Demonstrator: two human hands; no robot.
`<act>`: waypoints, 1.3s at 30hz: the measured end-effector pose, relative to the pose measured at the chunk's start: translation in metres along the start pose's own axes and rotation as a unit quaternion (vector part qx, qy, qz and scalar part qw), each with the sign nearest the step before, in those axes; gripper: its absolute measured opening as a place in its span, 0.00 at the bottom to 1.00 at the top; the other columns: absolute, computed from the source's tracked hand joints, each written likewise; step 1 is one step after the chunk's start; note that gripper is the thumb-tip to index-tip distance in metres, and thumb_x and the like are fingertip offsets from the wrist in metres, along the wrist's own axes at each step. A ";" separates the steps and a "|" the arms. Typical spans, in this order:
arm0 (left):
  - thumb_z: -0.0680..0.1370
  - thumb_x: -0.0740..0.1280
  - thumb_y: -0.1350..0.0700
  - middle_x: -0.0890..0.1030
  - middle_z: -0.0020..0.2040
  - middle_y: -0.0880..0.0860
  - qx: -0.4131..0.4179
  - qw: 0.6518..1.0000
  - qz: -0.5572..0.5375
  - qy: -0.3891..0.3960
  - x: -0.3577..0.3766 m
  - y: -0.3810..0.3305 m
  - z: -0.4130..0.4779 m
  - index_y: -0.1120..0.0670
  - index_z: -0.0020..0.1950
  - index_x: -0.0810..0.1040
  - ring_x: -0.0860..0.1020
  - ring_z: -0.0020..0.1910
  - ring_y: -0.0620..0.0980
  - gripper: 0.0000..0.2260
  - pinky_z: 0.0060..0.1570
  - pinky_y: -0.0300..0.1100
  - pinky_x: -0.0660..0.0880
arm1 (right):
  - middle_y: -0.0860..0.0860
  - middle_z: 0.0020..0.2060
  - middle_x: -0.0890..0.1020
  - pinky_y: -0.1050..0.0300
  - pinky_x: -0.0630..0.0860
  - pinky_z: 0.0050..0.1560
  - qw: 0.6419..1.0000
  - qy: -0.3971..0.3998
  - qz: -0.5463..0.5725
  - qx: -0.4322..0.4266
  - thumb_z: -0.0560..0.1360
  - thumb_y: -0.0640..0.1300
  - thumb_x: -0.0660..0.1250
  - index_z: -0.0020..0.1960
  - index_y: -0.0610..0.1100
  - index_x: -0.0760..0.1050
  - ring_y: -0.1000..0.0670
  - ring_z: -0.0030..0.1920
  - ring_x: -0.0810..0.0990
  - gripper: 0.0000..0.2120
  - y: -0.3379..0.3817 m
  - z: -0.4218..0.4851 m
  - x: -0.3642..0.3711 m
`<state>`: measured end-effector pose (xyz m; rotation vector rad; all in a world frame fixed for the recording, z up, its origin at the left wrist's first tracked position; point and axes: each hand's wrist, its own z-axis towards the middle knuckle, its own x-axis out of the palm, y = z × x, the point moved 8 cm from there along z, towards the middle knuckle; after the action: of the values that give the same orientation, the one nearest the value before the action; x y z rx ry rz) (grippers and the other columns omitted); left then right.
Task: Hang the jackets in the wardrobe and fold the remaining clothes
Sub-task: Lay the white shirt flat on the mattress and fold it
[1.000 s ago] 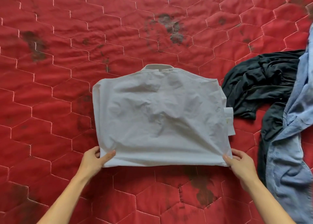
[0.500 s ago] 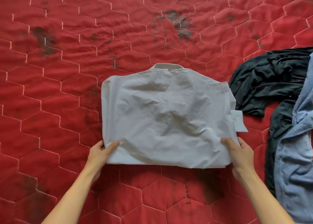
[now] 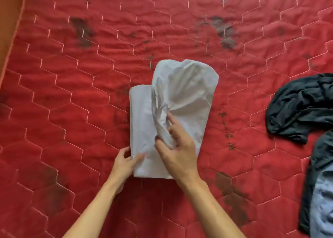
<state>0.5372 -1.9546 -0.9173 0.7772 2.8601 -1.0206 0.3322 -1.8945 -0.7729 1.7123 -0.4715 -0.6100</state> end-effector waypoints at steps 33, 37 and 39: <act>0.76 0.70 0.63 0.81 0.40 0.52 0.131 0.981 0.145 0.005 0.046 -0.141 -0.005 0.57 0.59 0.75 0.79 0.36 0.50 0.13 0.39 0.44 0.77 | 0.52 0.53 0.80 0.56 0.76 0.52 0.935 -0.049 -0.125 0.328 0.75 0.57 0.71 0.70 0.47 0.68 0.53 0.51 0.80 0.28 -0.164 -0.037 -0.070; 0.75 0.70 0.69 0.84 0.55 0.59 0.090 0.986 -0.029 0.135 0.097 -0.151 -0.048 0.60 0.64 0.75 0.84 0.50 0.57 0.19 0.49 0.50 0.82 | 0.54 0.51 0.83 0.49 0.78 0.56 0.933 -0.088 -0.061 0.344 0.74 0.69 0.61 0.58 0.53 0.75 0.54 0.51 0.81 0.23 -0.173 -0.039 -0.077; 0.75 0.71 0.67 0.85 0.50 0.58 0.076 0.983 -0.088 0.140 0.097 -0.149 -0.052 0.61 0.61 0.78 0.84 0.46 0.54 0.15 0.43 0.46 0.82 | 0.52 0.50 0.84 0.47 0.79 0.57 0.931 -0.090 -0.030 0.352 0.76 0.68 0.60 0.57 0.52 0.76 0.52 0.50 0.83 0.22 -0.175 -0.038 -0.078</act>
<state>0.3927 -1.9789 -0.8045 0.7425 3.1677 -1.2558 0.2929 -1.7795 -0.9262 2.3648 -0.8438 -0.6932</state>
